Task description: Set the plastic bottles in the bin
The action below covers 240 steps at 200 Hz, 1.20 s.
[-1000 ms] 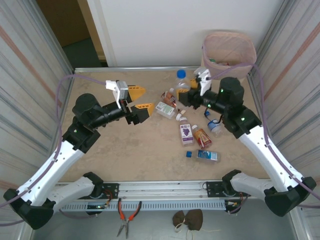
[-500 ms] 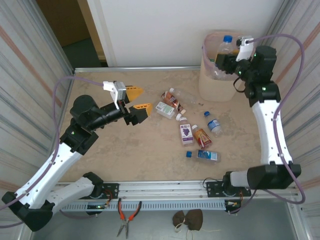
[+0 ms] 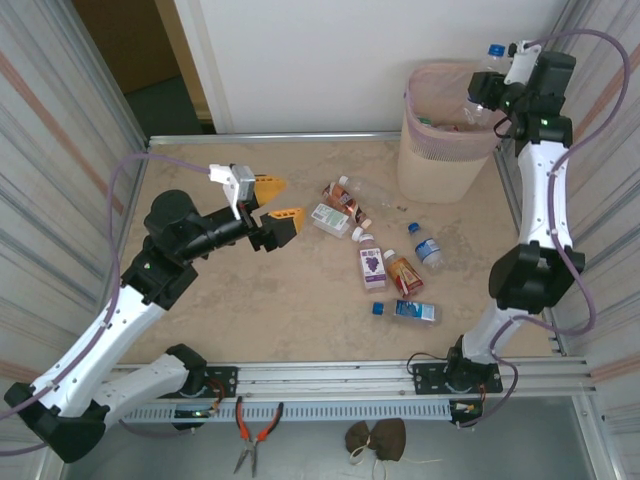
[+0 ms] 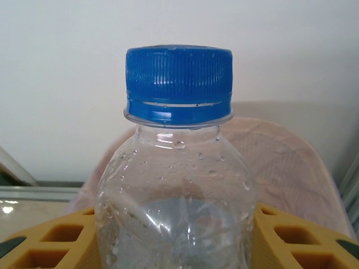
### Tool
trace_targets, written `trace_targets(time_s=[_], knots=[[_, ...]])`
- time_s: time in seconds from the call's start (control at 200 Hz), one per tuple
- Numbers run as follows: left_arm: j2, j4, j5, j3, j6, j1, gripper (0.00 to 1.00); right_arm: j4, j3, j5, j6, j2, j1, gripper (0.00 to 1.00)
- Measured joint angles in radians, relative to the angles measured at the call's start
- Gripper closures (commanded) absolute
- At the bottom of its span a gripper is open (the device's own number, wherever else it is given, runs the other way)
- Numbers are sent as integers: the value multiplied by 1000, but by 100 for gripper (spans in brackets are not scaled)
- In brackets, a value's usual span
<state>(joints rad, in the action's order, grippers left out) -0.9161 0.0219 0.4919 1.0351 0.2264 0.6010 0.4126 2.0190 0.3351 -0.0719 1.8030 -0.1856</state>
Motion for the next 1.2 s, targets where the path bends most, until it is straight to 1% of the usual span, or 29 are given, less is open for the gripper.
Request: trace_targets(time_s=[0.245,0.486,0.641,0.711,0.872,1.002,1.202], knots=[[-11,-7,-7,-2,-6,-6,15,101,159,-63,58,180,1,50],[-24,-19,-6,-20,-6,-31,15,211,190,-151,119,279,3,49],[-31,-22,-3,-31,-5,-41,15,251,212,-206,154,291,17,44],[-34,-23,4,-33,-5,-46,15,262,215,-229,169,291,25,38],[-35,-26,13,-34,-5,-57,15,298,230,-255,177,291,36,29],[-35,-26,15,-34,-5,-63,15,346,261,-266,178,293,47,25],[-43,-26,20,-34,-6,-72,15,382,344,-286,179,291,55,25]])
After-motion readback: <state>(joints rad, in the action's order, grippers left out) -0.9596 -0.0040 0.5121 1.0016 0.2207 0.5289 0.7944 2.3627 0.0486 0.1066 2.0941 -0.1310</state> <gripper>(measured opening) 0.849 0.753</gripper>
